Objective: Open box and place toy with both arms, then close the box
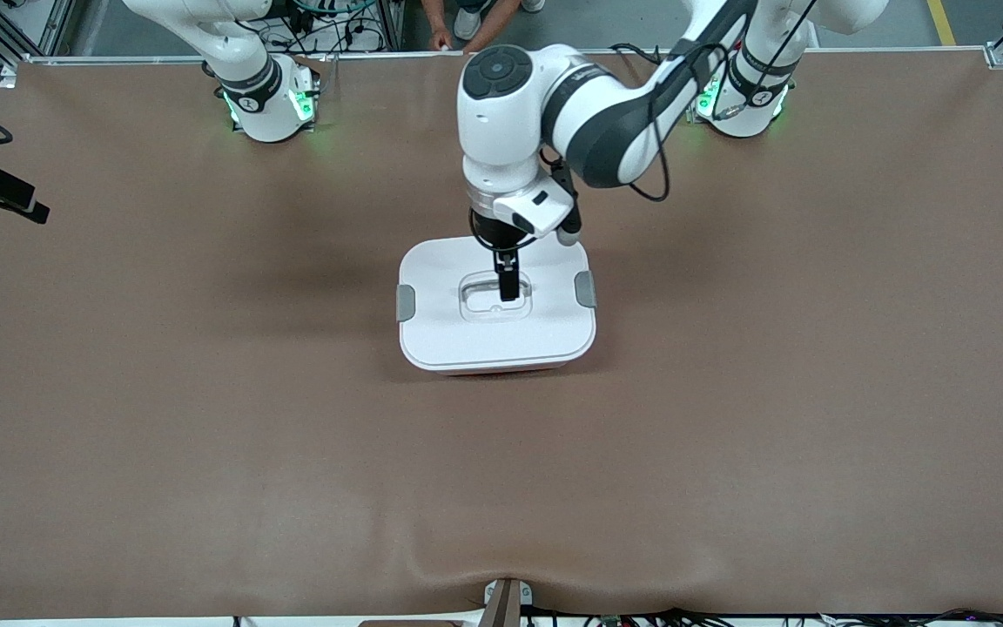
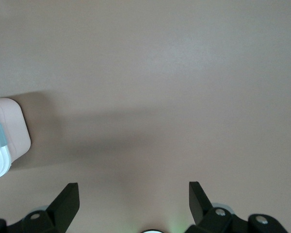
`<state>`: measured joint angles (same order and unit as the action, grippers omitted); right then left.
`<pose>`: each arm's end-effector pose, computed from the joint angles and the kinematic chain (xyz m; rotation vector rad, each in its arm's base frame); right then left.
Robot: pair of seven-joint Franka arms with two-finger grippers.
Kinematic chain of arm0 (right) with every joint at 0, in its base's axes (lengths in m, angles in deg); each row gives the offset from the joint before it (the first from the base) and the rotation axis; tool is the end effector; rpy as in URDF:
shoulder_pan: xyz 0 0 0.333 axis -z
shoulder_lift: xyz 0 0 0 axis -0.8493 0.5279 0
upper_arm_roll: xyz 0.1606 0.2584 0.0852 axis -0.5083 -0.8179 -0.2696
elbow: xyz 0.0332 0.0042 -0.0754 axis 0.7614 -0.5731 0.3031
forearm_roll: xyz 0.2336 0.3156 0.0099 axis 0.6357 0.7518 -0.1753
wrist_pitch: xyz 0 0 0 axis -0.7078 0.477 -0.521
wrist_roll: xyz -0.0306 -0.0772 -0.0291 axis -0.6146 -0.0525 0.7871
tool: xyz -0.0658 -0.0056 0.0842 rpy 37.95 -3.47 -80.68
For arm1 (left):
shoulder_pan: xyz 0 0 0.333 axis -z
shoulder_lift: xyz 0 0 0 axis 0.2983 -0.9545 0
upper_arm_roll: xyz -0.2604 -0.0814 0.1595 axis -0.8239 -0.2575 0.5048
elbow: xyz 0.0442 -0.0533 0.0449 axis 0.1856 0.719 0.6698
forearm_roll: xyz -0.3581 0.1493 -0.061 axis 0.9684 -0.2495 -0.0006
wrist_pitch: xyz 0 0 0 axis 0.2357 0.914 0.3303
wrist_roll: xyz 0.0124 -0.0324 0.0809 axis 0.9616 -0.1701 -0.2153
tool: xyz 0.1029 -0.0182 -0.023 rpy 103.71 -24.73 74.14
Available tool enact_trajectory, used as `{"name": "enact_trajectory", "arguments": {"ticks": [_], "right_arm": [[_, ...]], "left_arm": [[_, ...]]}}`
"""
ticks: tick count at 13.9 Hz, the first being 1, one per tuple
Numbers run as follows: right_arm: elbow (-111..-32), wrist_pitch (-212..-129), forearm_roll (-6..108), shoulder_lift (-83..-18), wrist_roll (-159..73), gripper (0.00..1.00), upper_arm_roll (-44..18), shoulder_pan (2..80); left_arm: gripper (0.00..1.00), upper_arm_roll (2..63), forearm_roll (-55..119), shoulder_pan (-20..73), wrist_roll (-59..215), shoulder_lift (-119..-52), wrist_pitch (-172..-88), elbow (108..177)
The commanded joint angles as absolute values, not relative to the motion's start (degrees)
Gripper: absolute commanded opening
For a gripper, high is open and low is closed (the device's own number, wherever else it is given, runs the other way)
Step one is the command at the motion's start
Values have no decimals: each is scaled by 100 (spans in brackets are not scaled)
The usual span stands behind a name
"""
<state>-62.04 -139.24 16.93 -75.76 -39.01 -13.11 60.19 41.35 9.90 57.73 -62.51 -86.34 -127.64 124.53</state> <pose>0.5321 -0.0628 0.6363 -3.0784 0.1632 0.0966 0.4795 -0.5168 0.4424 2.0576 2.1898 0.1780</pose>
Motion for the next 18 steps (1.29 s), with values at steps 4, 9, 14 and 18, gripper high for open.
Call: {"name": "enact_trajectory", "arguments": {"ticks": [4, 9, 14, 18], "right_arm": [[-6068, -13826, 1595, -7515, -3854, 100, -1395, 6086], [-6059, -13888, 1578, -7506, -3854, 100, -1395, 6104], [-6094, -13887, 1683, -7471, -3880, 100, -1377, 6174], [-6094, -14028, 1595, -7471, -3863, 100, -1386, 6130]], "left_arm": [[100, 4148, 1125, 5270, -5246, -8263, -12548, 12523], [100, 4131, 1229, 4821, -4200, -8008, -12109, 12531], [100, 4122, 1379, 4478, -3066, -7919, -11695, 12540], [100, 4096, 1388, 4154, -2311, -7789, -11336, 12549]]}}
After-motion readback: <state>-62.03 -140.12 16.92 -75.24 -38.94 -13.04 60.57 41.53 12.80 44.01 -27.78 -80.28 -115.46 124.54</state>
